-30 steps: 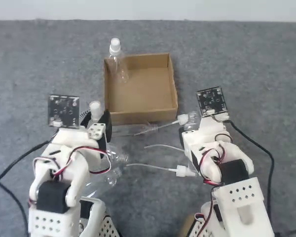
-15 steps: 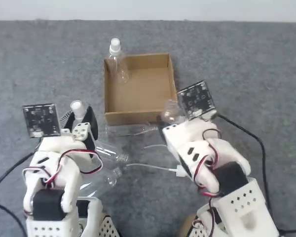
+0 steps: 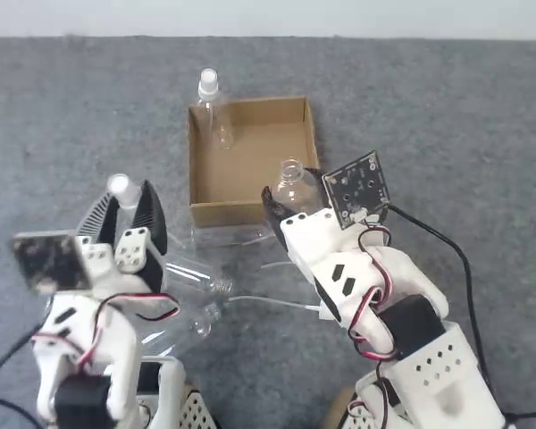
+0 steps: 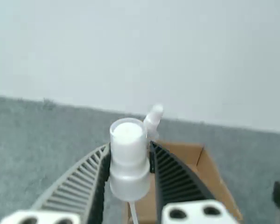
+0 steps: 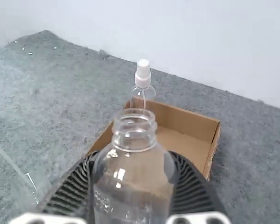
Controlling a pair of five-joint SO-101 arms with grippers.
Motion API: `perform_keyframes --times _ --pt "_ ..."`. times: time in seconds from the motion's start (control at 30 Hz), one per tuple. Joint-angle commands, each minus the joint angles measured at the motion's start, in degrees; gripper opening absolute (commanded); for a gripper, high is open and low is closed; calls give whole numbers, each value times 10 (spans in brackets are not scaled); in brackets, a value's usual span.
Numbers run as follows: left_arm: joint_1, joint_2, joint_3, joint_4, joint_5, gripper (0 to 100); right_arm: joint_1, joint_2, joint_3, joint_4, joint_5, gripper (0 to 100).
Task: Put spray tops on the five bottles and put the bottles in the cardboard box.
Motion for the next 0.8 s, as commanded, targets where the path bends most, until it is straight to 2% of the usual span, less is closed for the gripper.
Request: perform_keyframes --times 0.0,0.1,0.3,0.4,0.5,0.77 --pt "1 -50 -6 -55 32 12 -3 -17 -26 -16 -2 20" --pt "-1 -71 -6 -89 47 12 -4 -17 -14 -17 2 20" --pt "3 -80 -6 -165 69 12 -4 -17 23 -23 66 20" --pt "4 -79 -5 -173 73 12 -4 -17 38 -29 68 20" --pt "3 -80 -5 -174 105 12 -8 -17 67 -63 69 19" --pt "4 -82 -6 -208 114 13 -65 -17 135 -121 136 7"
